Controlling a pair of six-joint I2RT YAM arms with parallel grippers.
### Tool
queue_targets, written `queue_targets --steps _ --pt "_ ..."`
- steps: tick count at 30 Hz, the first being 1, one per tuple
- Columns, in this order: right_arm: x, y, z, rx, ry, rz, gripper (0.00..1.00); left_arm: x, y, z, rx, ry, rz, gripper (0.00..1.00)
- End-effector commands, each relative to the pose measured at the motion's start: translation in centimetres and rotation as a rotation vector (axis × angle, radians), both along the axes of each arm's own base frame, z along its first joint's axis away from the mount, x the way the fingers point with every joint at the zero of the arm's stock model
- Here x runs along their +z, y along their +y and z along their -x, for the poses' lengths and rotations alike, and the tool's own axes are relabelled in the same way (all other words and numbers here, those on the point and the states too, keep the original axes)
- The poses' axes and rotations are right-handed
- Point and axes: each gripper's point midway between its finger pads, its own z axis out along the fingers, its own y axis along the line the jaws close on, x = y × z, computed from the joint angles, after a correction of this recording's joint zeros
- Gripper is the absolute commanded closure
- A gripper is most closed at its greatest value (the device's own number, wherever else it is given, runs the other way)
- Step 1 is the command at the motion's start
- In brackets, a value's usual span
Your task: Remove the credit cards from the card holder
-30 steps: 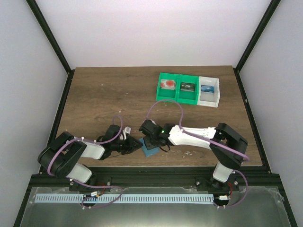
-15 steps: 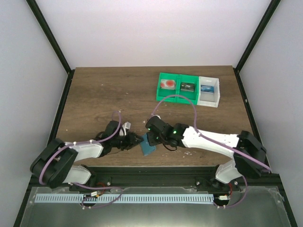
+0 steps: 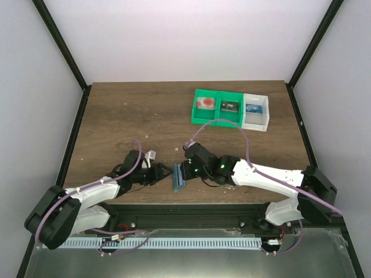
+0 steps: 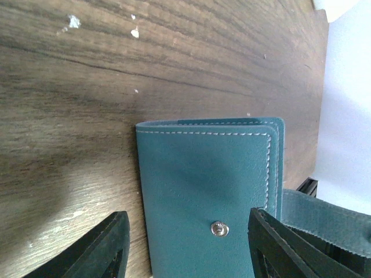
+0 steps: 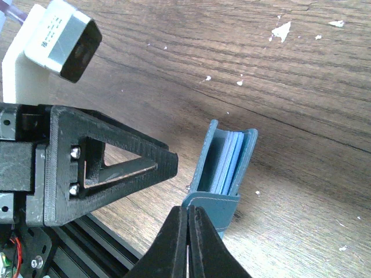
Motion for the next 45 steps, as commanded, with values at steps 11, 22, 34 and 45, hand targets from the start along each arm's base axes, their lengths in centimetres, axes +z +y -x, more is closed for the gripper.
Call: queue_targets --steps 11,22,34,45 --pt "3.1 0.8 0.4 0.019 -0.05 -0.137 1.0 1.2 -0.6 1.2 -0.052 -0.018 0.076 0.36" --pt "2.1 -1.8 -0.9 -0.09 -0.082 -0.034 1.0 -0.5 0.3 1.2 -0.027 0.002 0.008 0.42" --pt "-1.8 -8.7 -2.9 -0.263 -0.023 0.052 0.99 -2.3 0.7 1.3 -0.027 0.029 -0.047 0.48" --pt "-6.0 -11.1 -2.0 -0.337 0.043 0.13 1.0 -3.4 0.6 1.4 -0.028 0.056 -0.046 0.54"
